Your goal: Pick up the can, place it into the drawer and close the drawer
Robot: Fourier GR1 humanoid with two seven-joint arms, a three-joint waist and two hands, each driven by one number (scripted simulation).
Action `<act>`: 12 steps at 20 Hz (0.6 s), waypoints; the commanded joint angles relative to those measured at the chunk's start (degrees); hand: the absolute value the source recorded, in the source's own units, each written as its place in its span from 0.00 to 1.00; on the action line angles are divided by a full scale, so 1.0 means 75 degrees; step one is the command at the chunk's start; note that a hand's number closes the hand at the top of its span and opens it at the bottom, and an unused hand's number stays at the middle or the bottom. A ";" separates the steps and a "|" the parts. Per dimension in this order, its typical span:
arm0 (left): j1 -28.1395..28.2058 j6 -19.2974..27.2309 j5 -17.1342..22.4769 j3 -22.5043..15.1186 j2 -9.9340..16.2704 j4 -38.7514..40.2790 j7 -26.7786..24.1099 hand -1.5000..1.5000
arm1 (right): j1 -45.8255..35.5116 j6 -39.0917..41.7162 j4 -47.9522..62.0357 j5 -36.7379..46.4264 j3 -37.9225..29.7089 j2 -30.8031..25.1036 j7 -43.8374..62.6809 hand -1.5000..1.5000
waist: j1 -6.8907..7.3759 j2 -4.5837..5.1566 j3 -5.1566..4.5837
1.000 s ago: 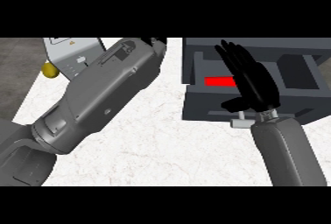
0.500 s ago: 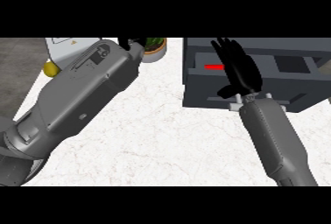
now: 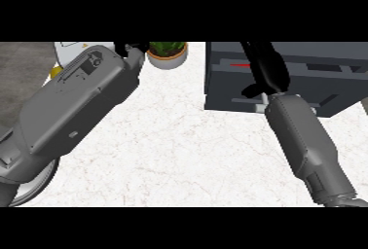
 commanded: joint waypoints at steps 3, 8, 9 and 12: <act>0.0411 -0.0071 -0.0122 0.0154 0.0380 -0.0505 0.0160 0.00 | -0.0729 -0.0846 0.1460 -0.0130 -0.0503 -0.0142 -0.0266 0.00 | 0.0050 0.0169 0.0127; 0.0248 -0.0025 -0.0290 0.0092 0.0481 -0.0757 0.0466 0.00 | -0.1482 -0.1259 0.2288 0.0056 -0.0709 -0.0263 0.0057 0.00 | 0.0160 0.0223 0.0133; 0.0320 0.0117 -0.0411 0.0000 0.0497 -0.0876 0.0439 0.00 | -0.1646 -0.1377 0.2372 0.0131 -0.0714 -0.0263 0.0216 0.00 | 0.0196 0.0214 0.0132; 0.0249 0.0282 -0.0503 -0.0110 0.0389 -0.1064 0.0622 0.00 | -0.2059 -0.1421 0.2670 0.0125 -0.0829 -0.0393 0.0318 0.00 | 0.0263 0.0234 0.0136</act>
